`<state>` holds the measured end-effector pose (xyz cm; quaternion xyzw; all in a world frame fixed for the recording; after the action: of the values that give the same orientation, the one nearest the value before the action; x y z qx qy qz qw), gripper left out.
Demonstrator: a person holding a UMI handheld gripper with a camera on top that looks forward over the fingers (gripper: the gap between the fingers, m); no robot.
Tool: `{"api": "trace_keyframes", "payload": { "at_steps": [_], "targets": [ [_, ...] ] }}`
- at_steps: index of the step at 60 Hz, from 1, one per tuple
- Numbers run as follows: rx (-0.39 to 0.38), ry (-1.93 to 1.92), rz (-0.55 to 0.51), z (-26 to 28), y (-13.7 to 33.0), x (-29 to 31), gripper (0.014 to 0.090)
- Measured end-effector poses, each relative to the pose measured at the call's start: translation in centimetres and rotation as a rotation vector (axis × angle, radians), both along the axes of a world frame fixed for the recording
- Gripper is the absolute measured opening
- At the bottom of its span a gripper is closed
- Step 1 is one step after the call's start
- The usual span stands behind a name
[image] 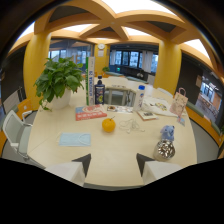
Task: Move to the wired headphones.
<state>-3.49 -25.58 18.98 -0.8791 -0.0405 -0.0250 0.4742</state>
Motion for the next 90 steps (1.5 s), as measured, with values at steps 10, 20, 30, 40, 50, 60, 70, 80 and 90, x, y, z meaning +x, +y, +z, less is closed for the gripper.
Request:
{"api": "trace_keyframes", "payload": {
  "at_steps": [10,20,30,40,50,60,70,80,90],
  "targets": [
    [-0.010,-0.018,-0.036,-1.6,-1.2,-2.2,0.0860],
    [-0.031,-0.031,-0.075,-2.5,-0.4,0.0,0.0859],
    [-0.046,-0.044,-0.096,-4.0,2.9,2.6,0.0861],
    [-0.061,-0.042,-0.084,-5.9,9.3,4.5,0.0859],
    [-0.091,-0.035,-0.069,-8.0,17.6,6.6,0.0861],
    [-0.142,-0.009,-0.054,-10.9,23.7,7.6,0.0862],
    [-0.194,0.010,-0.046,-13.4,26.1,8.2,0.0860],
    [-0.215,0.024,-0.053,-14.3,27.1,8.8,0.0860],
    [-0.217,0.022,-0.050,-14.3,27.5,8.9,0.0863]
  ]
}}
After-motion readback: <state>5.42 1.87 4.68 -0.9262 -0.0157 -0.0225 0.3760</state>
